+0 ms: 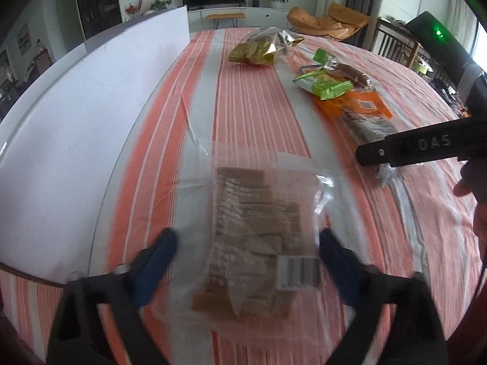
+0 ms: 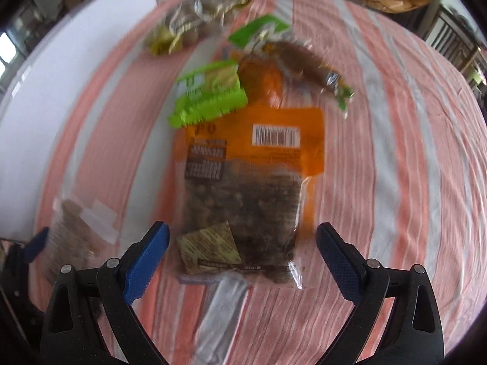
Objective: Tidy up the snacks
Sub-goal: 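Carry the cracker bag and orange nut bag into the white box, opening both grippers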
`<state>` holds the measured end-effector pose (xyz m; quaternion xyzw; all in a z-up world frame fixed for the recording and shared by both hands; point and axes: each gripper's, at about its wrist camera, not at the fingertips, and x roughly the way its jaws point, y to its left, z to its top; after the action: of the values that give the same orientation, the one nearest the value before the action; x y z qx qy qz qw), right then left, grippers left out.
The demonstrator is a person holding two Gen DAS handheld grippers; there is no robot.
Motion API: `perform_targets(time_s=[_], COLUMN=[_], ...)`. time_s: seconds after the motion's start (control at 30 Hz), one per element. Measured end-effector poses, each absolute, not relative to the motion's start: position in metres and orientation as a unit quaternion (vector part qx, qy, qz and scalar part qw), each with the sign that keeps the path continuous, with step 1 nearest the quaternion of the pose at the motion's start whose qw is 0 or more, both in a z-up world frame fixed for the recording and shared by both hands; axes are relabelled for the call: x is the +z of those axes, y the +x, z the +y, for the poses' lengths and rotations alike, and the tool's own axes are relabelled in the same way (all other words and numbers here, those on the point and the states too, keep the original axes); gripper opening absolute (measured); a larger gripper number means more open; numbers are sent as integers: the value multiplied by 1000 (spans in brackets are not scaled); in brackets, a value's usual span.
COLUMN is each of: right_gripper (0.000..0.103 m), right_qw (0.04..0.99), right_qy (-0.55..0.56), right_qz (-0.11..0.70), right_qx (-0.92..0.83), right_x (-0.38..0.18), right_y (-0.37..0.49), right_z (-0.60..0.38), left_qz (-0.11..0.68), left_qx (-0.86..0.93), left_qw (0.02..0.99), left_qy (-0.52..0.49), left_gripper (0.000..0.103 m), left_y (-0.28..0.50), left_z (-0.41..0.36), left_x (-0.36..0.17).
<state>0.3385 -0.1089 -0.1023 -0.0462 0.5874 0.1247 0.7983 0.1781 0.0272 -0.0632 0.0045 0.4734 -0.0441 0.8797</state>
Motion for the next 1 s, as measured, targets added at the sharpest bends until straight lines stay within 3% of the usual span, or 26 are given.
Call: perform_targets(time_s=[0.03, 0.1, 0.37, 0.5, 0.7, 0.83, 0.87, 0.97, 1.0], right_gripper=[81, 71, 69, 70, 70, 70, 71, 86, 87], right_qw=[803, 802, 812, 812, 820, 812, 811, 797, 784], right_qy=[-50, -30, 92, 113, 113, 86, 80, 69, 62], right_qz=[581, 583, 557, 552, 492, 462, 456, 455, 478], right_qx=[123, 128, 152, 154, 269, 347, 358, 391, 391], right_x=[-101, -95, -53, -34, 45, 85, 89, 85, 74], right_y=[336, 331, 278, 277, 298, 310, 311, 318, 326], right_z=[-110, -122, -211, -213, -105, 3, 26, 98, 120], left_qz=[473, 477, 469, 436, 384, 395, 399, 401, 399], left_qx=[-47, -50, -90, -112, -31, 77, 104, 156, 167], left_qw=[880, 878, 871, 876, 905, 898, 894, 886, 885], left_qy=[9, 9, -112, -173, -181, -177, -175, -171, -173], left_gripper=[58, 55, 55, 55, 56, 57, 61, 80, 81], left_y=[175, 168, 140, 140, 161, 183, 188, 187, 182], left_z=[26, 27, 52, 74, 169, 252, 270, 307, 313], left_x=[-60, -58, -42, 5, 78, 81, 76, 65, 62])
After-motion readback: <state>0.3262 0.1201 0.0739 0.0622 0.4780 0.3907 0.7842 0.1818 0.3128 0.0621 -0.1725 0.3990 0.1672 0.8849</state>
